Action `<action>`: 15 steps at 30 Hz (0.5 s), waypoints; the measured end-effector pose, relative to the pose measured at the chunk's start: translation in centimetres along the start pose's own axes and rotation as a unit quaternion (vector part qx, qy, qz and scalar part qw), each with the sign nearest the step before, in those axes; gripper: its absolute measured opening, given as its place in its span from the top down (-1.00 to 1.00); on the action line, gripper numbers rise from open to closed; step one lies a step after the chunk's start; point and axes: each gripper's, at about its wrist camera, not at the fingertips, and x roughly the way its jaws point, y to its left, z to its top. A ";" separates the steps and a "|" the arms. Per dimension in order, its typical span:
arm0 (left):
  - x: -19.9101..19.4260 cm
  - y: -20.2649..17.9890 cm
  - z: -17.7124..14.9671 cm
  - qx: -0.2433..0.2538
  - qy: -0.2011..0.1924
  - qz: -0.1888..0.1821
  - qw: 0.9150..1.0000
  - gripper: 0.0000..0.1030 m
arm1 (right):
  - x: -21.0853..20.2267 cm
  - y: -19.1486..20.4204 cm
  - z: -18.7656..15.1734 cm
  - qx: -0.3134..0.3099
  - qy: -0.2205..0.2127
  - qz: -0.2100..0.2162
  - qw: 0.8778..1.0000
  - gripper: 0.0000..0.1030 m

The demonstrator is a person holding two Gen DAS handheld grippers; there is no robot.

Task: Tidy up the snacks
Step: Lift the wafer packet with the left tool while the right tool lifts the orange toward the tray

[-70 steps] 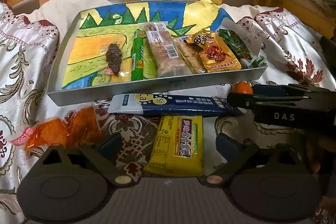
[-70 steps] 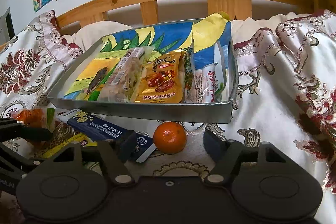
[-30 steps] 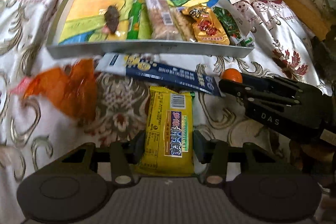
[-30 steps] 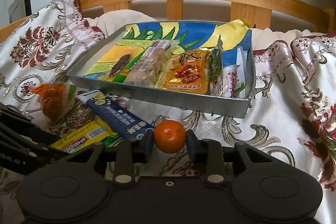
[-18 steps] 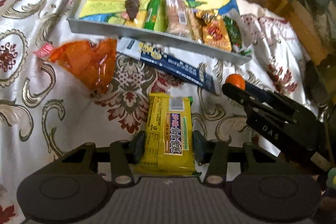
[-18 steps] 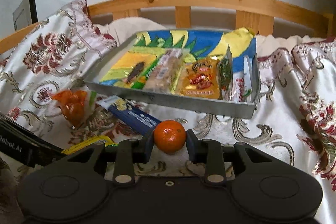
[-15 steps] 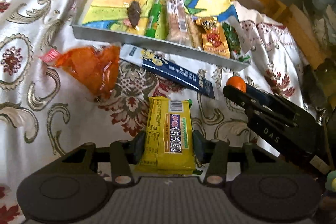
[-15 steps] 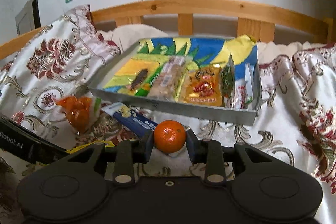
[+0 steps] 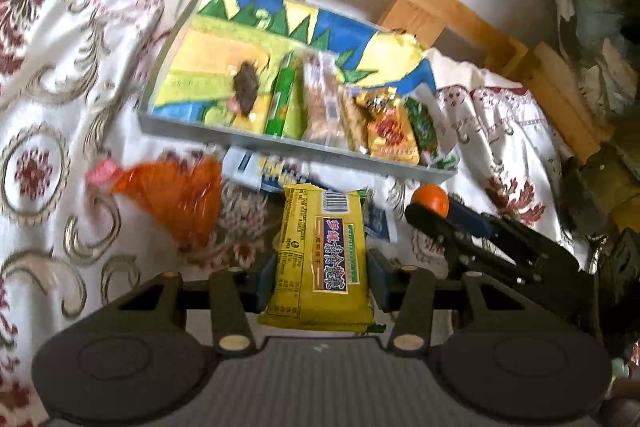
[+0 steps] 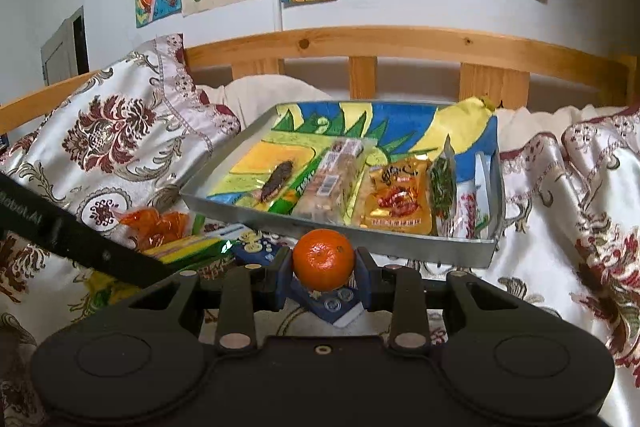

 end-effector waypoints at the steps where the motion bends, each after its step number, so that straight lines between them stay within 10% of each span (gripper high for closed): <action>1: 0.1 -0.2 0.3 0.001 -0.005 -0.001 1.000 0.00 | 0.0 0.0 0.1 0.000 -0.004 0.000 1.000 0.32; 15: 4.6 -2.8 5.6 0.027 -0.085 0.032 0.995 0.00 | 0.6 -2.6 1.3 0.000 -0.079 -0.042 0.996 0.32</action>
